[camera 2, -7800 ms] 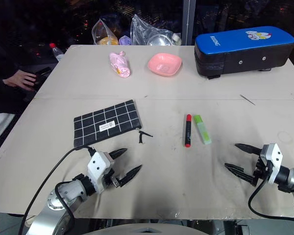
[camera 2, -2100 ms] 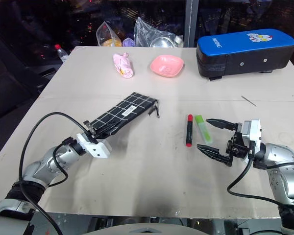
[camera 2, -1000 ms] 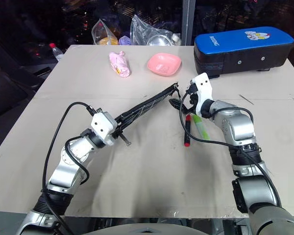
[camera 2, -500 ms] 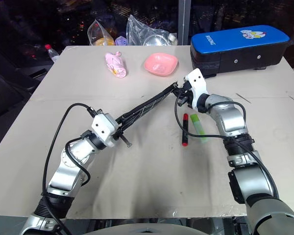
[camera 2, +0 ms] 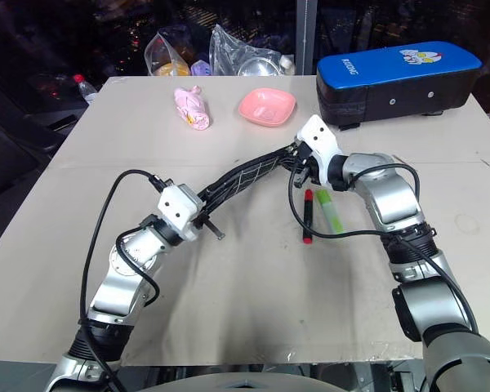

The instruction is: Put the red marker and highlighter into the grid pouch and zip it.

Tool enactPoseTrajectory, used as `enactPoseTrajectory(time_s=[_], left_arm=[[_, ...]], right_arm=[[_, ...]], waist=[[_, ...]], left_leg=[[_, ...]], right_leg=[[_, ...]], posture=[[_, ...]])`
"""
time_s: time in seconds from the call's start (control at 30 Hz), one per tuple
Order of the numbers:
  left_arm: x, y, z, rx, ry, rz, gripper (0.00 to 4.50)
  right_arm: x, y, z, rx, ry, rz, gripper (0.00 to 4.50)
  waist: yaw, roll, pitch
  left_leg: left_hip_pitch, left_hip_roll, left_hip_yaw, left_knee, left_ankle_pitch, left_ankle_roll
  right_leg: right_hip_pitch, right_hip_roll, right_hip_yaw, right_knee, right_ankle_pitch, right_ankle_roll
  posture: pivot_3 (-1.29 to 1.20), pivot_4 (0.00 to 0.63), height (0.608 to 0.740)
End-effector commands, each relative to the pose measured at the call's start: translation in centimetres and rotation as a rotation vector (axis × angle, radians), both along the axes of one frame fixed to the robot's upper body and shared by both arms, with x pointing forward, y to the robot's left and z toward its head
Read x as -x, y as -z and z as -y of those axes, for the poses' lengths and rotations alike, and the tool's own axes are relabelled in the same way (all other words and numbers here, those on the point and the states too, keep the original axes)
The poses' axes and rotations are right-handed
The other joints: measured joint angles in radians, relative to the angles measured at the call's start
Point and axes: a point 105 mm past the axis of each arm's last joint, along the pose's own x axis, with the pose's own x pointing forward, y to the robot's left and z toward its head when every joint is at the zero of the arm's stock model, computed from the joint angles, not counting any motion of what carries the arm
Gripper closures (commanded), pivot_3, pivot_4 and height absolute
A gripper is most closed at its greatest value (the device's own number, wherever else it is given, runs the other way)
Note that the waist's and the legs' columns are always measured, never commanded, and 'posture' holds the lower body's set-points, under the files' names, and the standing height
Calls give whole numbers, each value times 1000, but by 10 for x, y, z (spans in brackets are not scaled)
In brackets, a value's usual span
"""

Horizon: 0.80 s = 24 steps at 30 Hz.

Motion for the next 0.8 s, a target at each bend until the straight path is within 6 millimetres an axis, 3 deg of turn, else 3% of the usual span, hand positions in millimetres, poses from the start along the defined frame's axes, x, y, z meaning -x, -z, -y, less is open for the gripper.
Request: enactPoseTrajectory(time_s=[0.03, 0.8], left_arm=[[6, -6, 6, -8, 25, 45, 4500], [5, 9, 12, -23, 44, 40, 4500]], right_arm=[[17, -19, -16, -5, -113, 53, 4456], [56, -20, -50, 124, -313, 80, 4456]], waist=[[0, 0, 0], [1, 0, 1]], left_leg=[[0, 0, 0, 0, 0, 0], [0, 0, -1, 0, 0, 0]], right_leg=[[0, 0, 0, 0, 0, 0], [0, -1, -1, -1, 0, 0]], posture=[[0, 150, 726], [0, 150, 726]])
